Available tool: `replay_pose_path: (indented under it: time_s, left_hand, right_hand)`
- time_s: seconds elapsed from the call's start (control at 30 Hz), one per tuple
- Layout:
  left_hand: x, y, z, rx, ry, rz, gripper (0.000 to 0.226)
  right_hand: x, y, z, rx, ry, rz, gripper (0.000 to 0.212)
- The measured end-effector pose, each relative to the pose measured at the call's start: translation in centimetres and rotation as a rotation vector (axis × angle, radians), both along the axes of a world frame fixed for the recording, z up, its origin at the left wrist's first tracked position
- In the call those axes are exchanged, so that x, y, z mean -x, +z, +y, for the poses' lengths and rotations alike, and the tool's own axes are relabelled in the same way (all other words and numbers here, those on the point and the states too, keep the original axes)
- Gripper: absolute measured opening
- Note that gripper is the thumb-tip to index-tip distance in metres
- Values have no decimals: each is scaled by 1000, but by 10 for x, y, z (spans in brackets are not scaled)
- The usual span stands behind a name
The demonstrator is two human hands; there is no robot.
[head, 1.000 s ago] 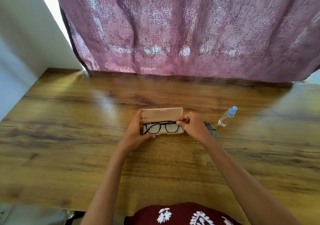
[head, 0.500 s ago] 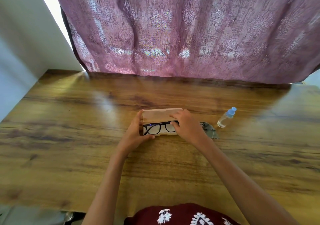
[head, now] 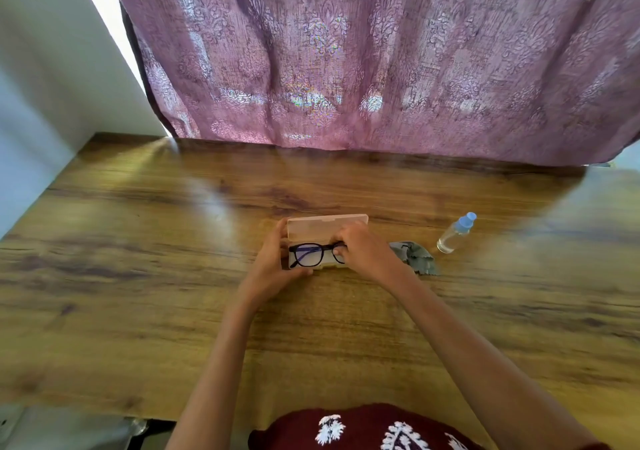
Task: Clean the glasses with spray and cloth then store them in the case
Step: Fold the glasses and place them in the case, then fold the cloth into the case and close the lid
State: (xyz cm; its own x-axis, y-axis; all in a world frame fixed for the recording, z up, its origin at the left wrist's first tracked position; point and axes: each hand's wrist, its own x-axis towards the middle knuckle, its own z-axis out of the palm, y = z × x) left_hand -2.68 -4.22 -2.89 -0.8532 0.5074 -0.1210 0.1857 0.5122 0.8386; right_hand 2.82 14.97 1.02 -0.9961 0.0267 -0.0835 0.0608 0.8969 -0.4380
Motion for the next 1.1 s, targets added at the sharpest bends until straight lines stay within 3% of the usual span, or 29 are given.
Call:
replay_pose_path:
  time_s: [0.2,0.4,0.6,0.83,1.1]
  left_hand:
    - [3,-2,-2,24,-4,-6,112]
    - [4,2,-2,45,-25,-11,114]
    - [5,7,-1,62,-43,-41,116]
    - [7,13,-1,61,-48,-65,116]
    - [9,16,1,99,-45,-79,111]
  right_hand:
    - [-4,0,-1,44,-50,123,13]
    - [-8,-1,9,93,-34,179,26]
    - [-27,0,45,61,-137,224,19]
    - [-50,-6,90,13,-239,117,39]
    - [-61,-14,100,52,-173,16,40]
